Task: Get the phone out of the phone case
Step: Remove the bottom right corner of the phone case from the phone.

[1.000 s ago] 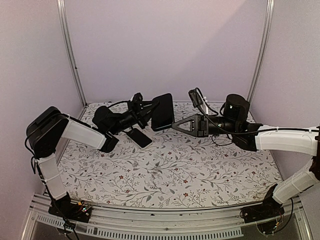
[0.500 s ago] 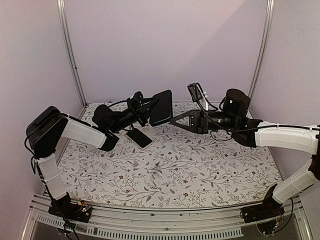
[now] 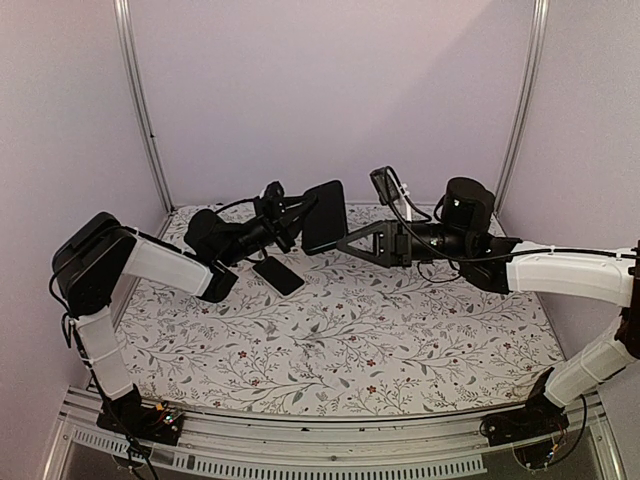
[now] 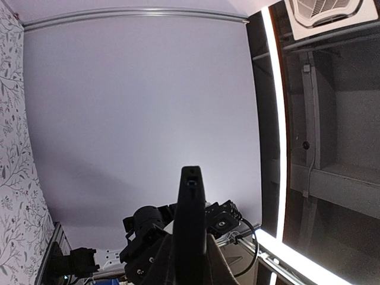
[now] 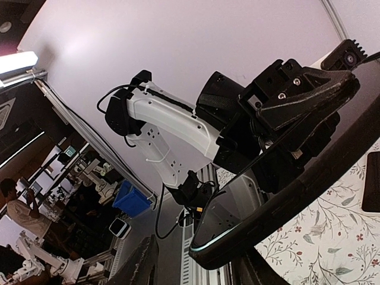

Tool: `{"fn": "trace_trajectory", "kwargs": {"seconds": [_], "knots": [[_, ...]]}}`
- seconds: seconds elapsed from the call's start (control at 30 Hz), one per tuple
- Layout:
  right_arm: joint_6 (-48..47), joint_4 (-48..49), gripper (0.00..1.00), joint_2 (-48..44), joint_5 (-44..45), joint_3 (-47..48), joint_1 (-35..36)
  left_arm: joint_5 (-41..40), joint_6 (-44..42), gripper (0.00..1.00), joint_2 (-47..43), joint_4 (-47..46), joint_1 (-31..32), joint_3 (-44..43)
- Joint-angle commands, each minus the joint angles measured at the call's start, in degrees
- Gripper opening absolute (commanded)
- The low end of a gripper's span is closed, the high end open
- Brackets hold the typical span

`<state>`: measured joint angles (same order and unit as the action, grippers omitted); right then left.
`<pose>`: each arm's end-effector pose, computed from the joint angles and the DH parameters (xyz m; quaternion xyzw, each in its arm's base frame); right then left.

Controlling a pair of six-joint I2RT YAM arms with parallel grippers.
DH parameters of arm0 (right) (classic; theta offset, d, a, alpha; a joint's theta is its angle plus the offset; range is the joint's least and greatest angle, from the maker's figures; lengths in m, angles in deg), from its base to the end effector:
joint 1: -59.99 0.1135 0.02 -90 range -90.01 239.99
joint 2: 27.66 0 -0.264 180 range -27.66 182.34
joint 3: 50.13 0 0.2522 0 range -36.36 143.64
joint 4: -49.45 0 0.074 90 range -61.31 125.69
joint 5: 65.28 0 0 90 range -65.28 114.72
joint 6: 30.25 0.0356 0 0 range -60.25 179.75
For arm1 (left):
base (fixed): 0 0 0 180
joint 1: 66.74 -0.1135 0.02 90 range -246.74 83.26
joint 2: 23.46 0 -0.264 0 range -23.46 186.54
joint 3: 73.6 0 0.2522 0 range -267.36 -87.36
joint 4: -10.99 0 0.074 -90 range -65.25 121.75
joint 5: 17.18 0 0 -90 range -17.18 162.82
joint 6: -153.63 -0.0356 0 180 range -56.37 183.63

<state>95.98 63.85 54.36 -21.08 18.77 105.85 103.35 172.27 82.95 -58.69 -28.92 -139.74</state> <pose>0.2099 0.2530 0.3199 -0.3313 0.6184 0.6377 0.3181 0.2877 -0.2462 0.2551 -0.0967 0.5284 -0.8359 0.1132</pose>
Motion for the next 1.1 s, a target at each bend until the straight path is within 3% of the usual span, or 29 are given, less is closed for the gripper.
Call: {"fn": "trace_trajectory", "kwargs": {"seconds": [0.0,0.1,0.3,0.47,0.8,1.07], "knots": [[0.9,2.4,0.40,-0.8,2.9,2.4,0.4,0.4,-3.8,0.00,-2.0,-2.8,0.0,-0.3],[1.0,1.6,0.34,-0.5,3.2,2.8,0.4,0.7,-4.0,0.00,-2.1,-2.5,0.2,-0.4],[1.1,1.2,0.08,0.7,3.5,3.7,0.4,0.4,-3.7,0.00,-2.5,-2.9,0.6,0.7],[-0.7,1.2,0.02,0.2,3.7,4.1,0.4,1.0,-3.3,0.00,-2.4,-1.3,1.0,0.4],[-4.6,1.2,0.15,-0.7,3.5,6.0,0.5,1.5,-3.7,0.00,-2.3,2.2,1.7,0.8],[-4.9,1.3,0.17,-0.9,3.3,6.2,0.4,1.9,-3.8,0.00,-2.1,2.9,1.8,0.4]]}}
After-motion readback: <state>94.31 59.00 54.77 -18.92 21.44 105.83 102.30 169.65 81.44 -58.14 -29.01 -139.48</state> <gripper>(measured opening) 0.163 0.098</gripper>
